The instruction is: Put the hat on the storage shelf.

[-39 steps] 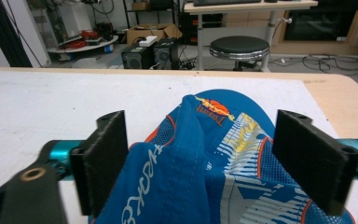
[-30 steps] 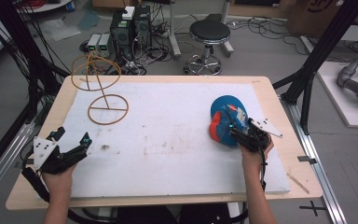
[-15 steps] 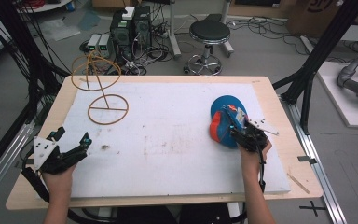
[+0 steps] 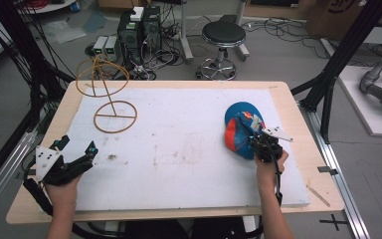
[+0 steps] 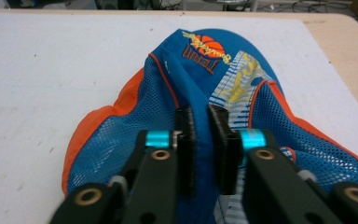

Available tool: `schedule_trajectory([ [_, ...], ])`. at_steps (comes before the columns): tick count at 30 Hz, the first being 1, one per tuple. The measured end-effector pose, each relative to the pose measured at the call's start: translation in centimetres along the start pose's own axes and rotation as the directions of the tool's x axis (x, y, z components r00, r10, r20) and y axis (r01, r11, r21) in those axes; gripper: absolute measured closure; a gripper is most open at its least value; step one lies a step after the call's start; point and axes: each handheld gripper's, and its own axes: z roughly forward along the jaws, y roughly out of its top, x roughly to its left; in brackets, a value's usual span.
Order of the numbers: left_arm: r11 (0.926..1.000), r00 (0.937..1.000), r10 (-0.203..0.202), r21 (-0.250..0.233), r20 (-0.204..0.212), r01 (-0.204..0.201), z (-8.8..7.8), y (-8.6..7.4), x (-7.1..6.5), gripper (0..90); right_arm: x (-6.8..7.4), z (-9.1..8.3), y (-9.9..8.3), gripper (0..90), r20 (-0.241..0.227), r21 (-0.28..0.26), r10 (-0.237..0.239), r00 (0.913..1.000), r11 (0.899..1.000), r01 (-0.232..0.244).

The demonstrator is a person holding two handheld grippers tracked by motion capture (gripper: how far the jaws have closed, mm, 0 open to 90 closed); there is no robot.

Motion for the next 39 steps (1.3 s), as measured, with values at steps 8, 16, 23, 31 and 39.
schedule_trajectory([
  [8, 1.0000, 1.0000, 0.000, 0.000, -0.001, 0.000, 0.0, 0.0, 0.0, 15.5, 0.0, -0.7, 0.3, 89.0, 0.017, -0.062, -0.029, 0.9994, 0.998, 0.030],
  [16, 1.0000, 1.0000, 0.000, -0.001, -0.001, 0.000, 0.0, 0.0, 0.0, 15.5, -0.3, -1.5, 0.7, 89.0, -0.006, -0.123, 0.014, 0.9999, 0.992, -0.015],
  [23, 1.0000, 1.0000, 0.002, 0.000, -0.001, -0.002, 0.0, 0.0, 0.0, 15.5, -0.4, -2.3, 1.6, 88.9, -0.029, -0.172, 0.024, 0.9993, 0.985, -0.029],
  [31, 1.0000, 1.0000, 0.003, 0.003, 0.000, -0.003, 0.0, 0.0, 0.0, 15.5, 0.2, -3.2, 3.5, 88.9, -0.051, -0.217, 0.006, 0.9987, 0.976, -0.017],
  [39, 1.0000, 1.0000, 0.006, 0.003, 0.000, -0.006, 0.1, 0.0, -0.1, 15.5, 0.3, -4.1, 5.3, 88.7, -0.054, -0.266, 0.015, 0.9984, 0.964, -0.029],
])
